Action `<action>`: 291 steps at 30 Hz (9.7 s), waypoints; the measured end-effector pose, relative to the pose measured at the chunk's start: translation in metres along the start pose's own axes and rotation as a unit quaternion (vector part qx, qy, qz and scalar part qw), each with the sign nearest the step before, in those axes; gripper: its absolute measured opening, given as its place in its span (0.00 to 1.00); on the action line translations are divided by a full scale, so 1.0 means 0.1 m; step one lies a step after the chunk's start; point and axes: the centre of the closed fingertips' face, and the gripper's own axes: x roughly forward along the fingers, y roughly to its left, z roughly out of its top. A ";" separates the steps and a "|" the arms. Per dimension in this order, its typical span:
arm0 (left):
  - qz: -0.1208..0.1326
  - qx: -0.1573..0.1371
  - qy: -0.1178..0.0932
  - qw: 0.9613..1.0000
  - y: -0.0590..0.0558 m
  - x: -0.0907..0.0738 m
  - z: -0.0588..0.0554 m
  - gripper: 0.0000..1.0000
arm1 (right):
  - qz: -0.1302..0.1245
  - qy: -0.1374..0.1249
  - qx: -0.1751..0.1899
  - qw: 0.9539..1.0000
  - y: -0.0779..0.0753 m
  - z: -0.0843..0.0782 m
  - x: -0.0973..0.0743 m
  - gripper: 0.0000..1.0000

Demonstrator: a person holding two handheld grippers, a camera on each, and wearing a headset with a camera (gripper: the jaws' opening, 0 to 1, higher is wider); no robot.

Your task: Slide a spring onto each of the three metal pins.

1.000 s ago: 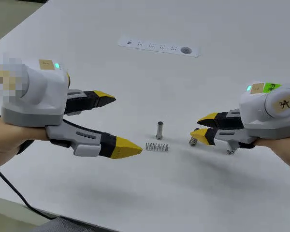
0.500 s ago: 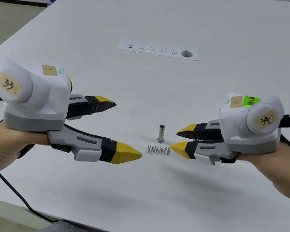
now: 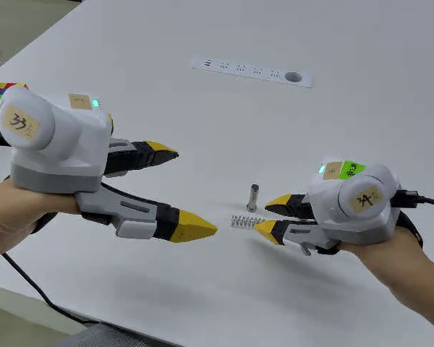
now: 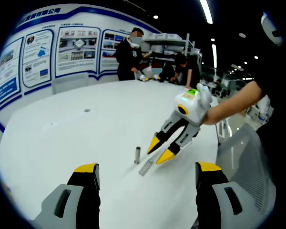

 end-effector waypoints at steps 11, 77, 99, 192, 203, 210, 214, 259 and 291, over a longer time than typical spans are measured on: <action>-0.001 -0.003 0.008 1.000 0.03 -0.02 -0.04 0.84 | 0.008 0.018 0.007 1.000 0.00 -0.10 0.18 0.20; -0.077 0.052 -0.015 0.996 -0.56 0.44 0.28 0.45 | 0.075 -0.035 -0.099 0.992 0.23 0.57 -0.94 0.11; -0.109 0.068 -0.017 0.992 -0.74 0.46 0.26 0.22 | 0.119 -0.033 -0.137 0.983 0.48 0.58 -0.97 0.11; -0.103 0.093 -0.047 0.989 -0.71 0.27 0.31 0.21 | 0.149 -0.109 -0.106 0.977 0.71 1.25 -1.03 0.11; -0.058 0.075 -0.051 0.994 -0.47 0.09 0.27 0.43 | 0.127 -0.114 -0.113 0.979 0.49 1.38 -1.04 0.11; -0.028 0.064 -0.061 0.996 -0.33 -0.10 0.21 0.53 | 0.099 -0.104 -0.093 0.985 0.19 1.37 -0.92 0.11; -0.019 0.059 -0.060 0.996 -0.29 -0.15 0.18 0.59 | 0.083 -0.093 -0.081 0.989 0.06 1.32 -0.84 0.11; 0.044 0.018 -0.011 0.999 0.16 -0.16 -0.20 0.99 | 0.052 0.010 -0.031 0.998 -0.23 0.60 -0.10 0.11; 0.029 0.022 0.003 0.999 0.11 -0.07 -0.24 0.96 | 0.041 0.028 -0.003 0.999 -0.22 0.30 0.15 0.11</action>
